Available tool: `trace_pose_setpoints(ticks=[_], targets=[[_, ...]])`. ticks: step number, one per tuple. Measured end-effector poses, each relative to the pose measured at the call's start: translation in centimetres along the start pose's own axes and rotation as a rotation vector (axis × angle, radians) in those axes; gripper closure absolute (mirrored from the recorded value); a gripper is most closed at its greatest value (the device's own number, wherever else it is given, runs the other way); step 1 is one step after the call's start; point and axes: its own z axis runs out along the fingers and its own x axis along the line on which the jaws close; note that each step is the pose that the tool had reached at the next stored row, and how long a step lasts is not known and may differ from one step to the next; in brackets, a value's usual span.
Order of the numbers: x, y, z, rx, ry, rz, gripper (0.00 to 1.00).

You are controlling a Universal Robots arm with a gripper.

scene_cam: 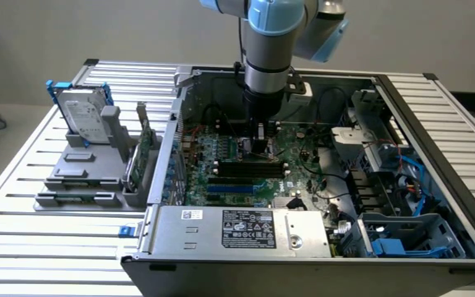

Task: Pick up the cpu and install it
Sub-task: 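Place the cpu into insertion slot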

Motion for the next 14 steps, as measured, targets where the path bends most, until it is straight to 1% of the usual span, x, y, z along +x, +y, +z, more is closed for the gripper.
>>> trace_pose_setpoints(ticks=[1, 2, 5, 7, 14], targets=[[0.04, -0.02, 0.04, 0.0008, 0.0055, 0.0, 0.46], [0.04, -0.01, 0.05, 0.0, 0.0054, 0.0, 0.46], [0.01, -0.04, 0.01, 0.0001, 0.0086, 0.0, 0.46], [0.01, -0.06, 0.02, 0.0001, 0.0096, 0.0, 0.46], [-0.11, -0.08, 0.0, 0.0003, 0.0097, 0.001, 0.46]])
